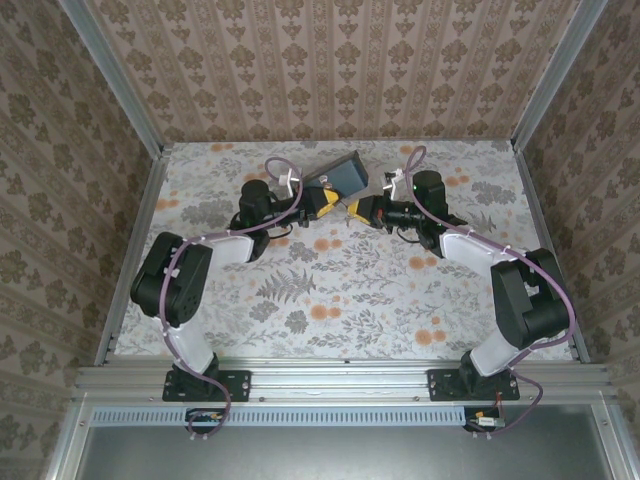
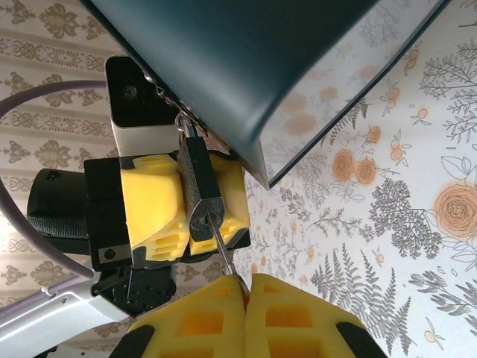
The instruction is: Unlock a padlock with a key
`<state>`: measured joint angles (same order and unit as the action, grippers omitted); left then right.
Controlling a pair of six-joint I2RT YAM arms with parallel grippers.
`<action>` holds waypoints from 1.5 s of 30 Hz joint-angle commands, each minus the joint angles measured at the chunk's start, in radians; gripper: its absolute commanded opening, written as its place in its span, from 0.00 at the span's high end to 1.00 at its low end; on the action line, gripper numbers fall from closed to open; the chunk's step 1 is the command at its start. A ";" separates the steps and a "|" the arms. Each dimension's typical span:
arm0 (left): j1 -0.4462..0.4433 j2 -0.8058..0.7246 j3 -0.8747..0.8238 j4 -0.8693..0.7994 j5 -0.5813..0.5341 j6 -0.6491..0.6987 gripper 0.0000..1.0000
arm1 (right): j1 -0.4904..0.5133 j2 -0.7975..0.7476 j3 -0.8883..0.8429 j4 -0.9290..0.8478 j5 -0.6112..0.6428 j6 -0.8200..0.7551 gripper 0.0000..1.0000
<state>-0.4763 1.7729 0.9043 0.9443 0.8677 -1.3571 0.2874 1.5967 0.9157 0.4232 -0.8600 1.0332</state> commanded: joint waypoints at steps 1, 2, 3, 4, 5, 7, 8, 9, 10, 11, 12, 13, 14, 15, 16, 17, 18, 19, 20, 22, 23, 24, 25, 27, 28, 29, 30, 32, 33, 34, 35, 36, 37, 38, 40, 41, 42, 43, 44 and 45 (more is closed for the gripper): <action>-0.031 -0.045 0.032 0.056 0.085 0.075 1.00 | 0.017 0.015 0.040 0.097 -0.011 0.048 1.00; -0.031 -0.039 0.030 0.077 0.084 0.065 1.00 | 0.019 0.018 0.040 0.111 -0.013 0.060 1.00; -0.030 -0.031 0.028 0.106 0.082 0.050 1.00 | 0.021 0.022 0.039 0.133 -0.013 0.076 1.00; -0.029 -0.023 0.027 0.138 0.083 0.034 1.00 | 0.023 0.026 0.040 0.151 -0.016 0.090 1.00; -0.028 -0.009 0.025 0.176 0.080 0.008 1.00 | 0.024 0.032 0.039 0.167 -0.017 0.105 1.00; -0.025 0.015 0.025 0.257 0.078 -0.039 1.00 | 0.028 0.042 0.036 0.210 -0.022 0.144 1.00; -0.023 0.025 0.027 0.287 0.077 -0.058 1.00 | 0.028 0.047 0.033 0.241 -0.022 0.167 1.00; -0.022 0.029 0.029 0.297 0.078 -0.064 1.00 | 0.028 0.049 0.034 0.258 -0.020 0.185 1.00; -0.024 0.031 0.028 0.306 0.079 -0.063 1.00 | 0.029 0.053 0.031 0.280 -0.020 0.200 1.00; -0.024 0.030 0.032 0.300 0.085 -0.060 1.00 | 0.030 0.054 0.030 0.293 -0.018 0.210 1.00; -0.022 0.026 0.032 0.279 0.086 -0.054 1.00 | 0.031 0.054 0.029 0.305 -0.016 0.218 1.00; -0.021 0.024 0.030 0.282 0.088 -0.053 1.00 | 0.031 0.054 0.030 0.305 -0.015 0.218 1.00; -0.021 0.021 0.026 0.287 0.089 -0.059 1.00 | 0.032 0.054 0.030 0.298 -0.010 0.213 1.00; -0.021 0.019 0.024 0.298 0.092 -0.064 1.00 | 0.032 0.055 0.034 0.293 -0.006 0.211 1.00; -0.019 0.017 0.022 0.302 0.095 -0.069 1.00 | 0.034 0.059 0.039 0.291 -0.006 0.211 1.00; -0.017 0.013 0.019 0.294 0.096 -0.067 1.00 | 0.037 0.061 0.045 0.293 -0.007 0.211 1.00; -0.015 0.011 0.016 0.289 0.103 -0.064 1.00 | 0.042 0.061 0.053 0.291 -0.007 0.207 1.00; -0.013 0.007 0.012 0.285 0.106 -0.057 1.00 | 0.049 0.060 0.061 0.282 -0.007 0.198 1.00; -0.009 0.002 0.008 0.265 0.112 -0.046 1.00 | 0.056 0.054 0.070 0.258 -0.008 0.176 1.00; 0.000 -0.011 0.004 0.223 0.126 -0.014 1.00 | 0.072 0.037 0.088 0.162 -0.007 0.109 1.00; 0.008 -0.016 0.003 0.209 0.133 -0.001 1.00 | 0.078 0.025 0.094 0.107 -0.006 0.067 1.00; 0.015 -0.019 0.003 0.197 0.140 0.007 1.00 | 0.082 0.016 0.094 0.075 -0.005 0.040 1.00; 0.016 -0.018 0.004 0.196 0.149 0.009 1.00 | 0.082 0.009 0.085 0.075 -0.007 0.031 1.00; 0.052 -0.010 0.010 0.207 0.183 0.008 1.00 | 0.081 0.001 0.063 0.093 -0.020 0.027 1.00; 0.057 -0.003 0.015 0.220 0.201 0.004 1.00 | 0.080 -0.001 0.057 0.092 -0.028 0.020 1.00; 0.063 0.005 0.017 0.233 0.215 -0.003 1.00 | 0.078 -0.002 0.052 0.082 -0.032 0.010 1.00; 0.069 0.017 0.018 0.258 0.231 -0.015 1.00 | 0.076 -0.002 0.047 0.071 -0.036 -0.001 1.00; 0.080 0.031 0.017 0.300 0.253 -0.043 1.00 | 0.065 -0.003 0.031 0.077 -0.040 -0.007 1.00; 0.087 0.035 0.016 0.318 0.259 -0.055 1.00 | 0.061 -0.006 0.024 0.083 -0.043 -0.007 1.00; 0.089 0.037 0.014 0.317 0.266 -0.056 1.00 | 0.058 -0.007 0.021 0.084 -0.048 -0.011 1.00; 0.090 0.039 0.015 0.317 0.280 -0.052 1.00 | 0.056 -0.009 0.020 0.081 -0.056 -0.022 1.00; 0.090 0.038 0.016 0.315 0.291 -0.050 1.00 | 0.056 -0.008 0.026 0.068 -0.067 -0.040 1.00; 0.090 0.040 0.019 0.313 0.302 -0.047 1.00 | 0.056 -0.010 0.031 0.041 -0.073 -0.060 1.00; 0.092 0.040 0.020 0.302 0.310 -0.042 1.00 | 0.055 -0.012 0.036 0.008 -0.080 -0.091 1.00; 0.099 0.040 0.022 0.274 0.317 -0.031 1.00 | 0.053 -0.015 0.040 -0.041 -0.094 -0.138 1.00; 0.103 0.038 0.026 0.265 0.322 -0.026 1.00 | 0.052 -0.018 0.037 -0.052 -0.102 -0.155 1.00; 0.103 0.035 0.032 0.251 0.324 -0.019 1.00 | 0.052 -0.021 0.033 -0.060 -0.110 -0.171 1.00; 0.104 0.029 0.035 0.217 0.322 -0.002 1.00 | 0.050 -0.025 0.032 -0.073 -0.114 -0.183 1.00; 0.105 0.022 0.041 0.176 0.322 0.023 1.00 | 0.049 -0.028 0.032 -0.093 -0.117 -0.200 1.00; 0.102 0.015 0.048 0.146 0.324 0.042 1.00 | 0.048 -0.031 0.030 -0.106 -0.118 -0.213 1.00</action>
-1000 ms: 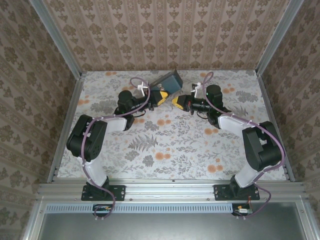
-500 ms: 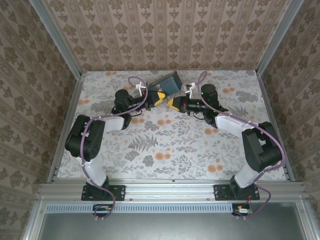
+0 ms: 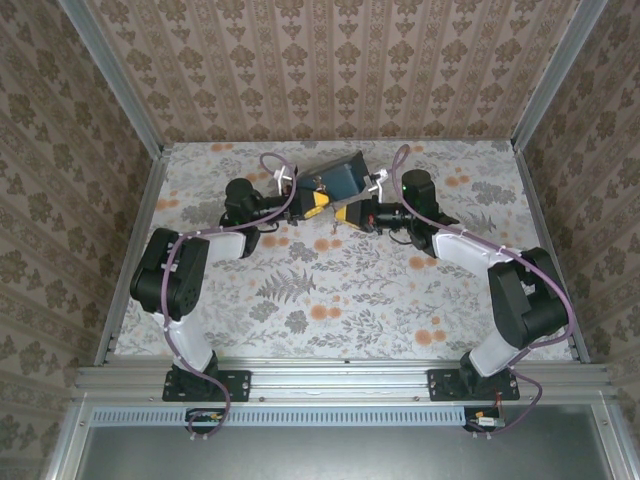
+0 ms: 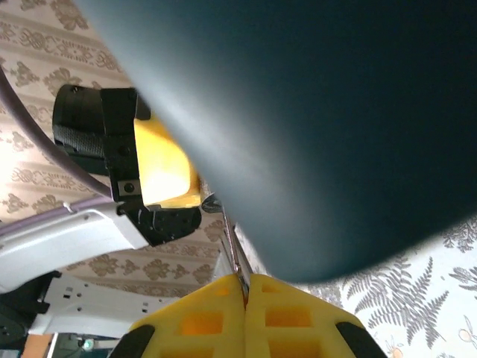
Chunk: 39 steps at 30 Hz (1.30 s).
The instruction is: Unlock a padlock with a key
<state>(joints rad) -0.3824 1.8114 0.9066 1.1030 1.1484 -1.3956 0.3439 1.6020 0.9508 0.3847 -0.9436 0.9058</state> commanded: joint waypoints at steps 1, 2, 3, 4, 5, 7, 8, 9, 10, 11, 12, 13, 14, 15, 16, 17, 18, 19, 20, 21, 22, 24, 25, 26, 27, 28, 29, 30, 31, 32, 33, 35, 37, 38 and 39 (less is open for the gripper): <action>0.008 -0.029 0.051 -0.036 0.044 0.095 1.00 | -0.010 -0.037 -0.007 -0.067 -0.037 -0.092 1.00; 0.009 -0.036 0.058 -0.079 0.041 0.118 1.00 | -0.012 -0.041 -0.013 -0.062 -0.042 -0.094 1.00; 0.009 -0.042 0.063 -0.111 0.042 0.142 1.00 | -0.013 -0.042 -0.017 -0.059 -0.047 -0.094 1.00; 0.009 -0.044 0.068 -0.129 0.043 0.152 1.00 | -0.015 -0.040 -0.018 -0.055 -0.053 -0.094 1.00; 0.009 -0.044 0.070 -0.135 0.045 0.156 1.00 | -0.016 -0.037 -0.022 -0.048 -0.057 -0.092 1.00; 0.009 -0.042 0.069 -0.146 0.042 0.160 1.00 | -0.021 -0.030 -0.028 -0.022 -0.069 -0.082 1.00; 0.009 -0.038 0.068 -0.142 0.041 0.158 1.00 | -0.023 -0.025 -0.031 -0.009 -0.073 -0.073 1.00; 0.007 -0.037 0.066 -0.132 0.034 0.154 1.00 | -0.023 -0.016 -0.027 -0.008 -0.079 -0.070 1.00; 0.005 -0.034 0.064 -0.121 0.029 0.146 1.00 | -0.022 -0.007 -0.022 -0.012 -0.082 -0.065 1.00; 0.007 -0.029 0.064 -0.119 0.024 0.142 1.00 | -0.022 -0.001 -0.023 -0.006 -0.086 -0.060 1.00; 0.008 -0.025 0.067 -0.108 0.021 0.134 1.00 | -0.023 0.001 -0.029 0.006 -0.087 -0.054 1.00; 0.007 -0.020 0.069 -0.097 0.018 0.125 1.00 | -0.023 0.001 -0.037 0.015 -0.087 -0.047 1.00; 0.005 -0.018 0.074 -0.086 0.016 0.114 1.00 | -0.023 0.000 -0.044 0.019 -0.089 -0.045 1.00; 0.004 -0.015 0.080 -0.074 0.017 0.105 1.00 | -0.024 -0.001 -0.049 0.022 -0.091 -0.047 1.00; 0.003 -0.014 0.083 -0.071 0.015 0.101 1.00 | -0.024 -0.002 -0.050 0.022 -0.091 -0.047 1.00; 0.001 -0.013 0.086 -0.071 0.015 0.101 1.00 | -0.025 -0.001 -0.050 0.022 -0.091 -0.048 1.00; -0.001 -0.011 0.087 -0.071 0.014 0.100 1.00 | -0.024 0.002 -0.047 0.020 -0.092 -0.048 1.00; -0.002 -0.009 0.090 -0.067 0.014 0.097 1.00 | -0.024 0.010 -0.041 0.015 -0.092 -0.051 1.00; -0.004 -0.008 0.092 -0.066 0.015 0.095 1.00 | -0.024 0.017 -0.036 0.016 -0.089 -0.050 1.00; -0.005 -0.007 0.090 -0.061 0.015 0.092 1.00 | -0.024 0.021 -0.034 0.028 -0.087 -0.045 1.00; -0.006 -0.009 0.089 -0.058 0.014 0.090 1.00 | -0.024 0.024 -0.032 0.043 -0.088 -0.038 1.00; -0.006 -0.013 0.083 -0.059 0.012 0.091 1.00 | -0.023 0.027 -0.028 0.056 -0.084 -0.030 1.00; -0.007 -0.016 0.081 -0.061 0.010 0.093 1.00 | -0.025 0.029 -0.023 0.057 -0.084 -0.029 1.00; -0.007 -0.019 0.080 -0.066 0.011 0.097 1.00 | -0.025 0.030 -0.020 0.056 -0.083 -0.030 1.00; -0.007 -0.021 0.077 -0.068 0.010 0.099 1.00 | -0.024 0.031 -0.018 0.056 -0.083 -0.027 1.00; -0.006 -0.021 0.076 -0.072 0.010 0.101 1.00 | -0.024 0.029 -0.015 0.059 -0.083 -0.027 1.00; -0.006 -0.023 0.075 -0.074 0.012 0.104 1.00 | -0.024 0.026 -0.014 0.060 -0.082 -0.026 1.00; -0.005 -0.025 0.073 -0.074 0.010 0.104 1.00 | -0.023 0.025 -0.013 0.060 -0.079 -0.025 1.00; -0.004 -0.024 0.073 -0.072 0.013 0.104 1.00 | -0.024 0.024 -0.011 0.053 -0.075 -0.027 1.00; -0.003 -0.026 0.072 -0.072 0.013 0.104 1.00 | -0.024 0.026 -0.007 0.050 -0.075 -0.028 1.00; -0.004 -0.027 0.069 -0.074 0.013 0.106 1.00 | -0.023 0.029 -0.008 0.056 -0.074 -0.025 1.00; -0.005 -0.031 0.064 -0.073 0.015 0.107 1.00 | -0.024 0.031 -0.005 0.057 -0.069 -0.023 1.00; -0.005 -0.035 0.059 -0.070 0.017 0.107 1.00 | -0.025 0.039 0.000 0.058 -0.066 -0.018 1.00; -0.007 -0.037 0.055 -0.068 0.017 0.109 1.00 | -0.025 0.042 0.005 0.057 -0.065 -0.018 1.00; -0.007 -0.039 0.052 -0.061 0.018 0.107 1.00 | -0.023 0.045 0.010 0.062 -0.065 -0.015 1.00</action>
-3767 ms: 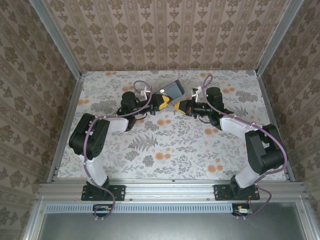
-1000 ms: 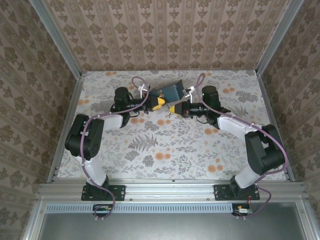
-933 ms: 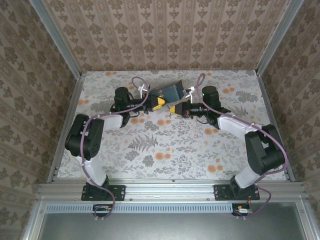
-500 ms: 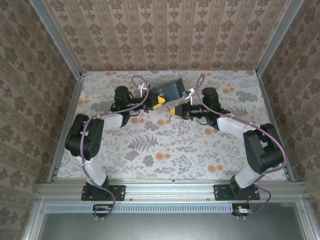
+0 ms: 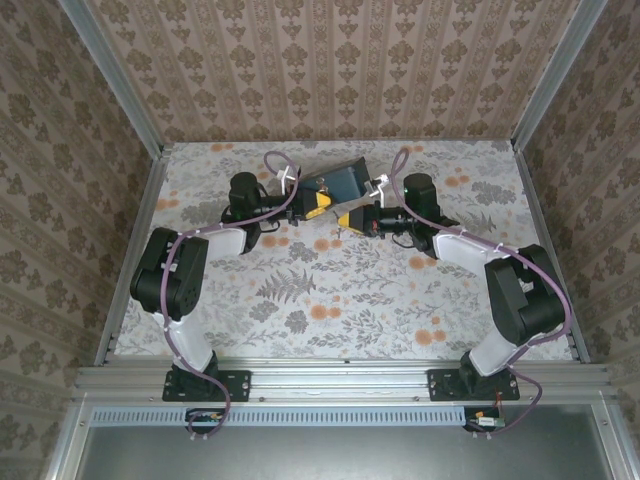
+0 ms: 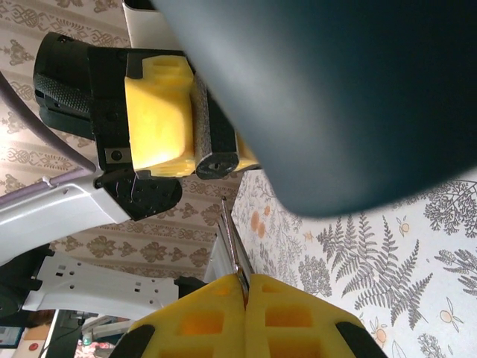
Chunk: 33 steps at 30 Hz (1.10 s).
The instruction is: Unlock a padlock with a key
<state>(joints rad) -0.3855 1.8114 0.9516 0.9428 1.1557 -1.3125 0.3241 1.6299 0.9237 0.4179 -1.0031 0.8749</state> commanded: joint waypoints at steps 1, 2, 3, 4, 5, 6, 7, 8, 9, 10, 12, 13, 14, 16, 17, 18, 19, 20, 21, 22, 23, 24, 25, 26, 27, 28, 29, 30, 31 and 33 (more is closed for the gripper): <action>-0.003 -0.041 0.004 0.100 0.010 0.025 1.00 | -0.004 0.019 0.040 0.025 -0.005 0.017 1.00; -0.003 -0.044 0.001 0.100 0.011 0.024 1.00 | -0.004 0.022 0.045 0.018 -0.004 0.015 1.00; -0.003 -0.044 0.001 0.101 0.011 0.025 1.00 | -0.004 0.025 0.047 0.019 -0.003 0.016 1.00; -0.004 -0.045 0.000 0.099 0.009 0.026 1.00 | -0.004 0.026 0.047 0.023 -0.003 0.017 1.00; -0.003 -0.046 -0.002 0.102 0.010 0.027 1.00 | -0.003 0.025 0.047 0.025 -0.002 0.020 1.00; -0.003 -0.046 -0.002 0.105 0.010 0.027 1.00 | -0.004 0.024 0.050 0.024 0.000 0.019 1.00; -0.003 -0.048 -0.003 0.102 0.011 0.027 1.00 | -0.004 0.026 0.050 0.021 0.001 0.018 1.00; -0.004 -0.047 -0.003 0.103 0.012 0.026 1.00 | -0.006 0.026 0.050 0.024 0.003 0.021 1.00; -0.004 -0.047 -0.005 0.103 0.013 0.027 1.00 | -0.006 0.026 0.047 0.034 0.003 0.025 1.00; -0.003 -0.047 -0.006 0.101 0.013 0.029 1.00 | -0.008 0.025 0.046 0.038 0.003 0.029 1.00; -0.002 -0.050 -0.008 0.096 0.012 0.032 1.00 | -0.007 0.021 0.044 0.041 0.003 0.028 1.00; 0.000 -0.050 -0.009 0.096 0.013 0.032 1.00 | -0.007 0.020 0.044 0.042 0.003 0.028 1.00; 0.000 -0.049 -0.010 0.094 0.012 0.034 1.00 | -0.007 0.018 0.043 0.044 0.001 0.028 1.00; 0.003 -0.049 -0.011 0.091 0.012 0.037 1.00 | -0.007 0.016 0.044 0.041 0.002 0.028 1.00; 0.002 -0.049 -0.012 0.092 0.011 0.038 1.00 | -0.007 0.015 0.044 0.042 -0.001 0.027 1.00; 0.002 -0.049 -0.013 0.091 0.010 0.038 1.00 | -0.008 0.015 0.043 0.042 -0.002 0.028 1.00; 0.001 -0.049 -0.012 0.094 0.012 0.038 1.00 | -0.008 0.017 0.046 0.037 -0.002 0.027 1.00; 0.001 -0.049 -0.013 0.091 0.010 0.038 1.00 | -0.008 0.019 0.049 0.035 -0.002 0.026 1.00; -0.001 -0.049 -0.014 0.097 0.011 0.037 1.00 | -0.007 0.020 0.050 0.037 -0.003 0.027 1.00; -0.001 -0.048 -0.014 0.099 0.012 0.036 1.00 | -0.007 0.022 0.052 0.041 -0.003 0.030 1.00; -0.002 -0.048 -0.015 0.095 0.009 0.038 1.00 | -0.006 0.022 0.052 0.052 -0.006 0.035 1.00; -0.002 -0.047 -0.015 0.098 0.010 0.038 1.00 | -0.005 0.023 0.053 0.054 -0.005 0.037 1.00; -0.002 -0.047 -0.016 0.101 0.011 0.035 1.00 | -0.006 0.024 0.056 0.048 -0.004 0.037 1.00; -0.003 -0.045 -0.018 0.106 0.010 0.033 1.00 | -0.005 0.028 0.059 0.042 -0.003 0.035 1.00; -0.003 -0.046 -0.018 0.109 0.010 0.031 1.00 | -0.004 0.031 0.061 0.043 -0.003 0.034 1.00; -0.003 -0.045 -0.017 0.115 0.012 0.029 1.00 | -0.002 0.034 0.063 0.043 -0.003 0.037 1.00; -0.003 -0.044 -0.015 0.116 0.010 0.027 1.00 | -0.001 0.038 0.064 0.043 -0.002 0.038 1.00; -0.005 -0.043 -0.015 0.120 0.011 0.025 1.00 | 0.001 0.040 0.065 0.043 -0.002 0.037 1.00; -0.005 -0.043 -0.014 0.125 0.013 0.023 1.00 | 0.002 0.042 0.066 0.047 -0.002 0.040 1.00; -0.009 -0.044 -0.014 0.123 0.013 0.022 1.00 | 0.004 0.045 0.067 0.056 -0.001 0.044 1.00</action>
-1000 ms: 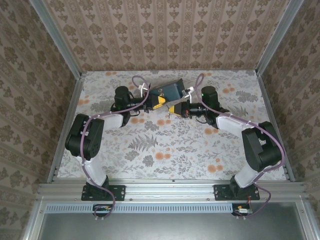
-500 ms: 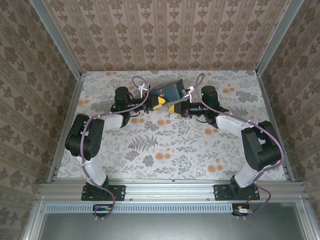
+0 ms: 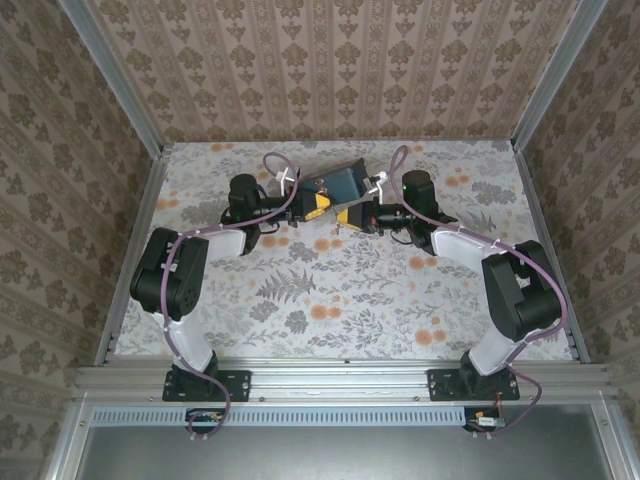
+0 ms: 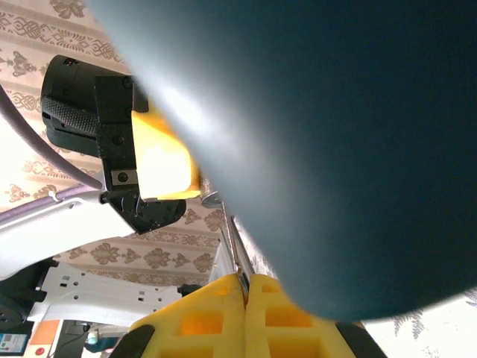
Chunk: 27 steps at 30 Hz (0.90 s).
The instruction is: Unlock a padlock with a key
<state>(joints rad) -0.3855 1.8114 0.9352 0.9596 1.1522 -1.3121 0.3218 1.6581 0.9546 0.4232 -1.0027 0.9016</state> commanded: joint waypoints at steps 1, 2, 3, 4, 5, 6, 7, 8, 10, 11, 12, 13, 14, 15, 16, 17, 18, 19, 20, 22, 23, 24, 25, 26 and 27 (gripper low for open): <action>-0.010 -0.044 0.000 0.108 0.018 0.022 1.00 | 0.006 0.018 0.039 0.048 -0.001 0.019 1.00; -0.010 -0.044 -0.002 0.105 0.017 0.023 1.00 | 0.007 0.019 0.043 0.048 -0.001 0.020 1.00; -0.011 -0.043 -0.002 0.109 0.018 0.022 1.00 | 0.007 0.022 0.045 0.050 -0.002 0.020 1.00; -0.012 -0.043 0.000 0.108 0.021 0.023 1.00 | 0.008 0.023 0.046 0.049 -0.001 0.020 1.00; -0.013 -0.041 0.001 0.104 0.018 0.023 1.00 | 0.008 0.022 0.046 0.055 -0.002 0.021 1.00; -0.013 -0.040 0.001 0.107 0.020 0.023 1.00 | 0.008 0.019 0.046 0.056 -0.002 0.022 1.00; -0.013 -0.040 0.002 0.108 0.020 0.022 1.00 | 0.009 0.019 0.046 0.056 -0.002 0.022 1.00; -0.013 -0.040 0.003 0.106 0.021 0.023 1.00 | 0.008 0.016 0.044 0.056 -0.002 0.021 1.00; -0.015 -0.040 0.006 0.091 0.025 0.031 1.00 | 0.010 0.013 0.044 0.057 -0.006 0.017 1.00; -0.016 -0.042 0.008 0.072 0.024 0.043 1.00 | 0.012 0.011 0.045 0.057 -0.008 0.016 1.00; -0.019 -0.041 0.008 0.072 0.027 0.048 1.00 | 0.015 0.012 0.047 0.057 -0.010 0.014 1.00; -0.019 -0.040 0.008 0.070 0.026 0.050 1.00 | 0.017 0.011 0.050 0.057 -0.014 0.013 1.00; -0.021 -0.039 0.010 0.071 0.024 0.050 1.00 | 0.020 0.010 0.051 0.062 -0.017 0.012 1.00; -0.020 -0.036 0.011 0.076 0.025 0.048 1.00 | 0.023 0.011 0.052 0.063 -0.021 0.013 1.00; -0.018 -0.032 0.012 0.079 0.024 0.044 1.00 | 0.026 0.010 0.052 0.063 -0.025 0.011 1.00; -0.015 -0.026 0.015 0.094 0.028 0.035 1.00 | 0.027 0.010 0.051 0.063 -0.027 0.010 1.00; -0.014 -0.021 0.020 0.112 0.035 0.023 1.00 | 0.027 0.009 0.048 0.065 -0.032 0.011 1.00; -0.010 -0.018 0.021 0.121 0.037 0.014 1.00 | 0.027 0.009 0.044 0.063 -0.037 0.011 1.00; -0.007 -0.017 0.022 0.127 0.042 0.011 1.00 | 0.025 0.005 0.039 0.060 -0.040 0.008 1.00; -0.004 -0.014 0.026 0.141 0.059 0.004 1.00 | 0.025 0.000 0.034 0.038 -0.040 -0.007 1.00; -0.004 -0.015 0.028 0.151 0.069 0.001 1.00 | 0.025 0.000 0.034 0.032 -0.040 -0.012 1.00; -0.002 -0.017 0.030 0.137 0.075 0.005 1.00 | 0.024 0.000 0.032 0.031 -0.042 -0.012 1.00; -0.002 -0.017 0.031 0.123 0.082 0.013 1.00 | 0.024 0.000 0.034 0.030 -0.041 -0.013 1.00; -0.001 -0.017 0.030 0.121 0.084 0.017 1.00 | 0.025 0.002 0.034 0.033 -0.042 -0.012 1.00; -0.002 -0.016 0.027 0.114 0.083 0.019 1.00 | 0.025 0.004 0.037 0.034 -0.044 -0.012 1.00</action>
<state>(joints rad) -0.3832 1.8114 0.9337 0.9886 1.1702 -1.3151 0.3317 1.6638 0.9661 0.4232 -1.0222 0.9119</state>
